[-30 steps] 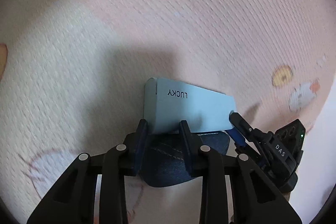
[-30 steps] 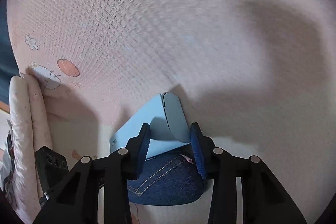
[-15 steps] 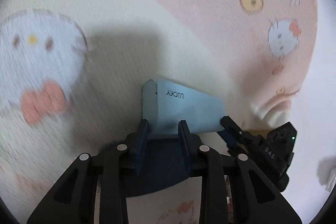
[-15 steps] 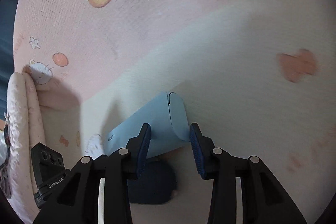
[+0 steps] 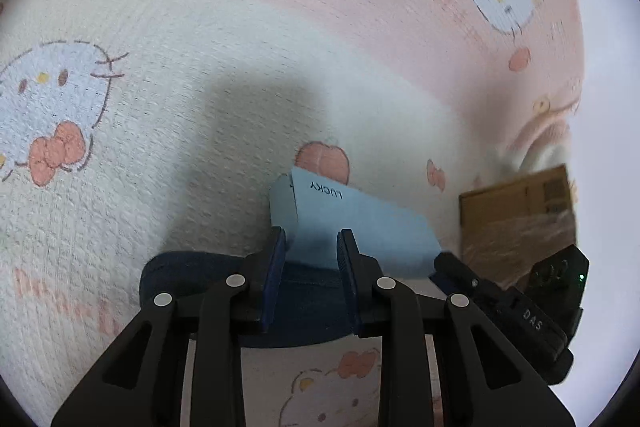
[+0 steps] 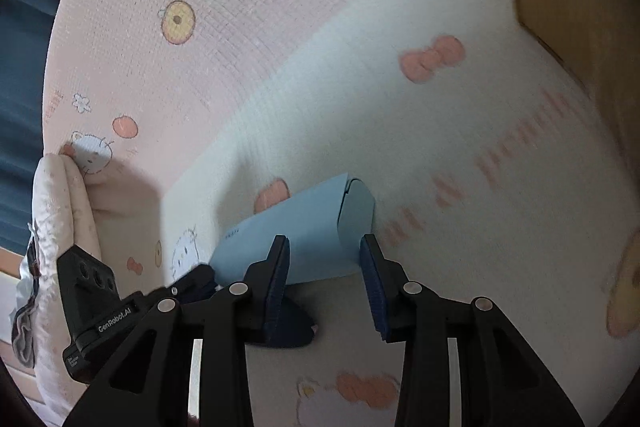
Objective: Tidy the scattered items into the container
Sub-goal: 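Grasp the light blue LUCKY box with the right gripper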
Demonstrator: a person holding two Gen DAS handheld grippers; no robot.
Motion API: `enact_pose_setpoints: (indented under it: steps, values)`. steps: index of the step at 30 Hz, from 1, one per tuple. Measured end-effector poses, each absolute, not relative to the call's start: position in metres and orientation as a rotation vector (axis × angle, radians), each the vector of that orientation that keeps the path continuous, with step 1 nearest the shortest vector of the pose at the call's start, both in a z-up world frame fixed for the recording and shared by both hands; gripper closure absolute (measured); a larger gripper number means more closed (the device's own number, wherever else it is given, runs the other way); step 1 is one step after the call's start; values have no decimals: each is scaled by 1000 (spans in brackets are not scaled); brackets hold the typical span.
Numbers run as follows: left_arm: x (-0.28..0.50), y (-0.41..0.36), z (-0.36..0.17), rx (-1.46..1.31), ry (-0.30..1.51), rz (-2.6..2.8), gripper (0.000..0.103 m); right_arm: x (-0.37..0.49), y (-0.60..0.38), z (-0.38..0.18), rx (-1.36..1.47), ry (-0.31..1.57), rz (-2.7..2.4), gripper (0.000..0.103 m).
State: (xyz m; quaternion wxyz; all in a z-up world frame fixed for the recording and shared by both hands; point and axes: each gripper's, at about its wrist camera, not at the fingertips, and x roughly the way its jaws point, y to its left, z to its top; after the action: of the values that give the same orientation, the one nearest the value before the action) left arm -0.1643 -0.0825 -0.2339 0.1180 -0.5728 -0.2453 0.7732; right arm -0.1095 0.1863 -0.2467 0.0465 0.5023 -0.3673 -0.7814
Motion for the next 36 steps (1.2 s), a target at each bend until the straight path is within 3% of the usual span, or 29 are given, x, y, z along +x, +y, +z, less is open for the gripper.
enact_pose_setpoints:
  steps: [9, 14, 22, 26, 36]
  values:
    - [-132, -41, -232, -1799, -495, 2109, 74, -42, 204, -239, 1546, -1117, -2476, 68]
    - [-98, -16, -247, -1843, -358, 2116, 76, -20, 222, -235, 1427, -1282, -2431, 69]
    - [-89, 2, -220, -1787, -149, 2212, 75, -26, 209, -231, 1494, -1167, -2455, 68]
    - [-92, 0, -219, -1780, -124, 2256, 58, -29, 213, -238, 1547, -1152, -2465, 66]
    - [-112, -8, -246, -1851, -336, 2252, 57, -46, 210, -263, 1686, -1054, -2451, 55]
